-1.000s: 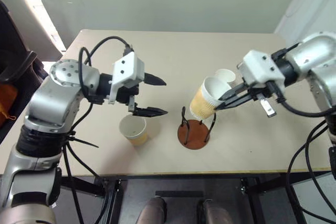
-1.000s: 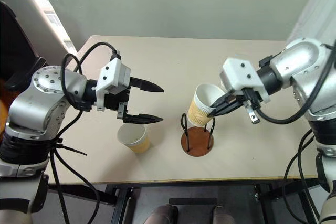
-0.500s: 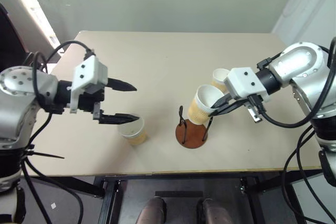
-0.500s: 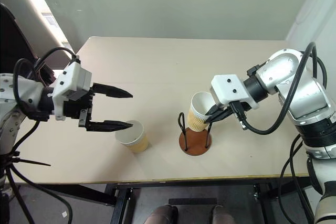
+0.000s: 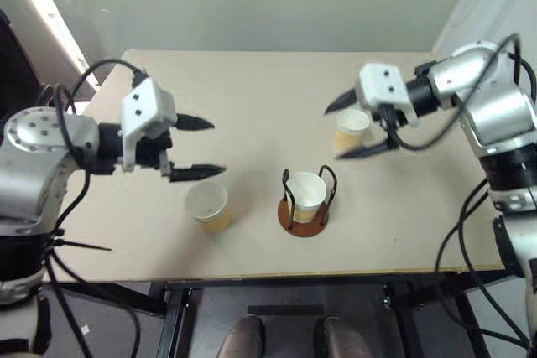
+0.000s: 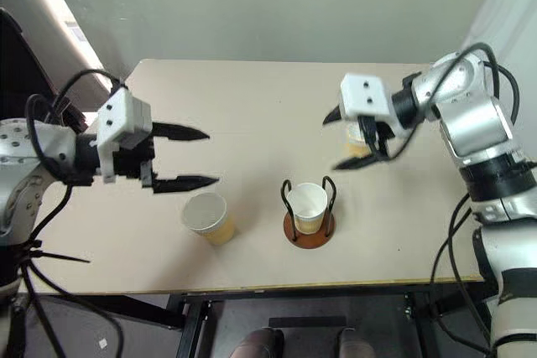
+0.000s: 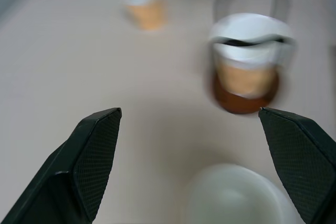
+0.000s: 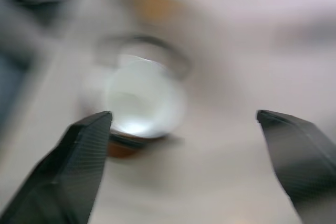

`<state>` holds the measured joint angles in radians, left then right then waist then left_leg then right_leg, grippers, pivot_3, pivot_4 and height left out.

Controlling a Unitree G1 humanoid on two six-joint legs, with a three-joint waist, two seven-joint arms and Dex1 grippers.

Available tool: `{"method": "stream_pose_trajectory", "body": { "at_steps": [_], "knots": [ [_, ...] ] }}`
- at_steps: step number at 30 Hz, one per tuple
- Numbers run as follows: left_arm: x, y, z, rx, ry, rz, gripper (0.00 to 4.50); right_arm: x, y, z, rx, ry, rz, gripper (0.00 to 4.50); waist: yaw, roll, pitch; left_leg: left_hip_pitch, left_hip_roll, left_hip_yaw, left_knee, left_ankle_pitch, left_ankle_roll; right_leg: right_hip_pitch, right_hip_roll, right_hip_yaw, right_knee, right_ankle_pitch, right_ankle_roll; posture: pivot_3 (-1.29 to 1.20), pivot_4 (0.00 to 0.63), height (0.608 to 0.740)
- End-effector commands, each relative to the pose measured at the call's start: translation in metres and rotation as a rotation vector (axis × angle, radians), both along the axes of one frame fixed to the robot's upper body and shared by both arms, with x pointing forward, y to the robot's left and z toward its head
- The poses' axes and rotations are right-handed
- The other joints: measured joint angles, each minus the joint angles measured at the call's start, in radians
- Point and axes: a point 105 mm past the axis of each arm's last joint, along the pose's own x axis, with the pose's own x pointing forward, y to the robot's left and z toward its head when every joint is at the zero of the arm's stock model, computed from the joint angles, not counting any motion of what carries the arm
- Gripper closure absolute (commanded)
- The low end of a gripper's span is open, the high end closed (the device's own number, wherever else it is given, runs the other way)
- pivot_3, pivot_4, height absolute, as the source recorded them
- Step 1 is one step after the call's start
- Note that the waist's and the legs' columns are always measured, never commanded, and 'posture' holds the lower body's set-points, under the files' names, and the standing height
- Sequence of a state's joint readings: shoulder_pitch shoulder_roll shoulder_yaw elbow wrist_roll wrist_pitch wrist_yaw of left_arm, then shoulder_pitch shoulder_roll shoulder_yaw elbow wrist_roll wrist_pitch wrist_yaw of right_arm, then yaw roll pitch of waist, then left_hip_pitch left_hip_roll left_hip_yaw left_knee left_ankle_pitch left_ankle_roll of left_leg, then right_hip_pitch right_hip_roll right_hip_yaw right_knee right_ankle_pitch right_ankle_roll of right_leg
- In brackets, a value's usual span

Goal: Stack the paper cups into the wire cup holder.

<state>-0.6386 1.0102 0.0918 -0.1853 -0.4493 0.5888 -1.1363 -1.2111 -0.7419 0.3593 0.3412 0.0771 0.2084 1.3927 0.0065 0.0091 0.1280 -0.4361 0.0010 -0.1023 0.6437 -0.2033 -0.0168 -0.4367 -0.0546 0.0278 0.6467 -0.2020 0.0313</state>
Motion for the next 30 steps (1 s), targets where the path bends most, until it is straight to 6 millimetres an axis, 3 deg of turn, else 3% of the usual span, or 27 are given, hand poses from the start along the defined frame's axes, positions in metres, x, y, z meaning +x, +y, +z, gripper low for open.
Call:
{"method": "stream_pose_trajectory", "body": {
  "at_steps": [1, 6, 8, 13, 21, 25, 30],
  "knots": [
    [0.022, 0.001, 0.004, -0.005, -0.079, 0.123, 0.0, 0.044, -0.021, 0.009, 0.009, -0.147, -0.185, 0.05, 0.001, 0.0, 0.0, 0.0, 0.0, 0.0, 0.0, 0.0, 0.0, 0.0, 0.0, 0.0, 0.0, 0.0, -0.001, 0.0, 0.15, 0.74],
    [0.029, -0.013, 0.001, -0.082, -0.069, 0.146, 0.0, 0.067, -0.027, -0.014, -0.054, -0.128, -0.25, 0.05, 0.003, 0.0, 0.0, -0.002, 0.0, 0.0, -0.003, -0.001, -0.002, -0.002, 0.0, 0.0, -0.001, 0.002, -0.001, 0.0, 0.15, 0.74],
    [0.026, -0.016, -0.004, -0.069, -0.053, 0.134, 0.0, 0.072, -0.029, -0.021, -0.068, -0.122, -0.273, 0.05, 0.003, 0.0, 0.0, -0.004, 0.0, 0.0, -0.005, -0.001, -0.003, -0.007, 0.0, 0.0, -0.001, 0.007, 0.008, 0.0, 0.15, 0.74],
    [0.008, -0.02, -0.013, -0.043, 0.041, 0.085, 0.0, 0.085, -0.039, -0.041, -0.072, -0.082, -0.4, 0.05, 0.003, 0.0, 0.0, -0.006, 0.001, 0.001, -0.009, 0.002, -0.016, -0.011, 0.0, -0.002, -0.002, 0.007, 0.009, 0.0, 0.15, 0.74],
    [0.005, -0.012, -0.007, 0.015, 0.037, 0.109, 0.0, 0.088, -0.033, -0.061, 0.019, 0.018, -0.456, 0.05, 0.005, 0.0, 0.001, -0.007, 0.002, 0.001, -0.01, 0.001, -0.018, -0.011, 0.001, -0.002, -0.002, 0.007, 0.008, 0.0, 0.15, 0.74],
    [-0.001, -0.017, -0.009, 0.033, 0.054, 0.096, 0.0, 0.088, -0.027, -0.08, 0.002, 0.049, -0.455, 0.89, 0.005, 0.0, 0.001, -0.007, 0.002, 0.001, -0.009, -0.002, -0.01, -0.011, 0.0, -0.002, -0.002, 0.006, 0.008, 0.0, 0.15, 0.74],
    [-0.009, -0.013, -0.011, 0.046, 0.07, 0.114, 0.0, 0.086, -0.018, -0.089, 0.007, 0.056, -0.426, 2.77, 0.005, 0.0, 0.001, -0.007, 0.002, 0.001, -0.009, -0.001, -0.01, -0.011, 0.0, -0.002, 0.0, 0.007, 0.008, 0.0, 0.15, 0.74]
  ]
}}
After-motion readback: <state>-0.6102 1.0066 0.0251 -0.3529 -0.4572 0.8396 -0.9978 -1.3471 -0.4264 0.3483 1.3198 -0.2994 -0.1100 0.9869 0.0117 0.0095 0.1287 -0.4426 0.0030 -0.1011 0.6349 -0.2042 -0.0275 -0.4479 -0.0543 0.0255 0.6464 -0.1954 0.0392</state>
